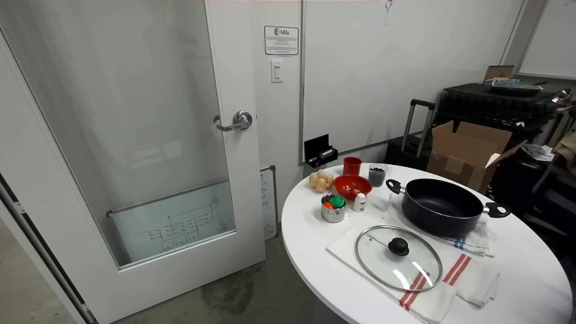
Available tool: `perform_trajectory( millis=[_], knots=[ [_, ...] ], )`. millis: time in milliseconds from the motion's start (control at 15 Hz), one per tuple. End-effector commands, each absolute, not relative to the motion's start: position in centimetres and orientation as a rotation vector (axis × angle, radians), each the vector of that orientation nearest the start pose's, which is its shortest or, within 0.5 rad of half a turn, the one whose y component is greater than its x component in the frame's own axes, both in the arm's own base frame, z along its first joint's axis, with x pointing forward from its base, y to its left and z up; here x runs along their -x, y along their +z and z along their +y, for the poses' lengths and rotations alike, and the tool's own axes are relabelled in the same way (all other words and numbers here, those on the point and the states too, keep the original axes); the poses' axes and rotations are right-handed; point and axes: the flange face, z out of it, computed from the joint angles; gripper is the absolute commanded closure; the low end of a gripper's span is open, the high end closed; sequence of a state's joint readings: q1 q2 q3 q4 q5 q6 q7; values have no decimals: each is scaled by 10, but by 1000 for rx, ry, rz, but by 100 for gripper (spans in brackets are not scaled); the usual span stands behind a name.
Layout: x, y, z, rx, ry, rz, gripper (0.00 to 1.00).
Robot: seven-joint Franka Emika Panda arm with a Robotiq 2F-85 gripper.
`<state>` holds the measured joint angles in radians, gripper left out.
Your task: Close the lid on the pot
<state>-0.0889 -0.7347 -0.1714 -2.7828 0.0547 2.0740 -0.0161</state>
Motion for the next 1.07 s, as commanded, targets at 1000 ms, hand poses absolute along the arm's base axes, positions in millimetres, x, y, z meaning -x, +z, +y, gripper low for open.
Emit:
perform_trajectory(
  millis=[1000],
  knots=[
    [-489, 301, 11, 3153, 212, -206, 0]
  ],
)
